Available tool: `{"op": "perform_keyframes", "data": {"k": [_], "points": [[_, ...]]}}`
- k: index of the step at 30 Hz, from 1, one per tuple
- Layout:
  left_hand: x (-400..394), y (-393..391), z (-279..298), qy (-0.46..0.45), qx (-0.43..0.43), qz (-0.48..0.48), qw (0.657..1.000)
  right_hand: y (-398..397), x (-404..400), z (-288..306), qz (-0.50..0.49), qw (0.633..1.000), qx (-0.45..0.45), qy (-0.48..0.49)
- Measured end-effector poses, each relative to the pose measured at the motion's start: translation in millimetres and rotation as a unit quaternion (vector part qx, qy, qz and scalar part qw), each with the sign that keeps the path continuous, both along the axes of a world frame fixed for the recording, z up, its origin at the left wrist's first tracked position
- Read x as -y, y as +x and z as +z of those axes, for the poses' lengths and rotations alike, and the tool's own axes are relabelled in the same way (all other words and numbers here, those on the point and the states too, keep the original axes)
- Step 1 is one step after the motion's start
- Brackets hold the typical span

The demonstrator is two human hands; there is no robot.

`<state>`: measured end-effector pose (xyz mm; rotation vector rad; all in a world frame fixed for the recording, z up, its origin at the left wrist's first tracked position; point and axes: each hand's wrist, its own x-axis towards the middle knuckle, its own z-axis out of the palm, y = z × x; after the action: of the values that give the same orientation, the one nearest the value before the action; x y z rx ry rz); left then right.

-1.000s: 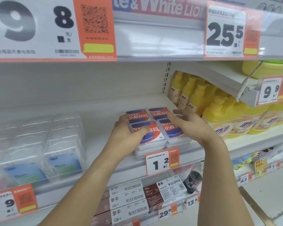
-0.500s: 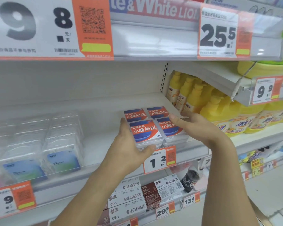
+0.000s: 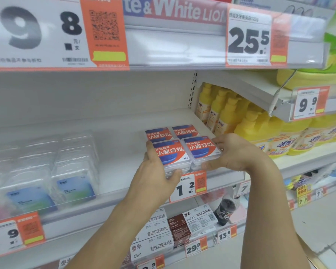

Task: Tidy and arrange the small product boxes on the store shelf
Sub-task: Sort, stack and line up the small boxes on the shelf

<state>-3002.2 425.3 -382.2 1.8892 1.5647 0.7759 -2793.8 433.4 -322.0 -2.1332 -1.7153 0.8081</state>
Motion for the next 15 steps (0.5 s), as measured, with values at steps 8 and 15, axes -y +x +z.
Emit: {"op": "perform_keyframes", "data": {"k": [8, 15], "points": [[-5, -4, -2, -0.001, 0.012, -0.019, 1.0, -7, 9, 1, -0.022, 1.0, -0.007, 0.011], [26, -35, 29, 0.082, -0.037, -0.045, 0.995, -50, 24, 33, -0.007, 0.981, 0.097, 0.167]]}}
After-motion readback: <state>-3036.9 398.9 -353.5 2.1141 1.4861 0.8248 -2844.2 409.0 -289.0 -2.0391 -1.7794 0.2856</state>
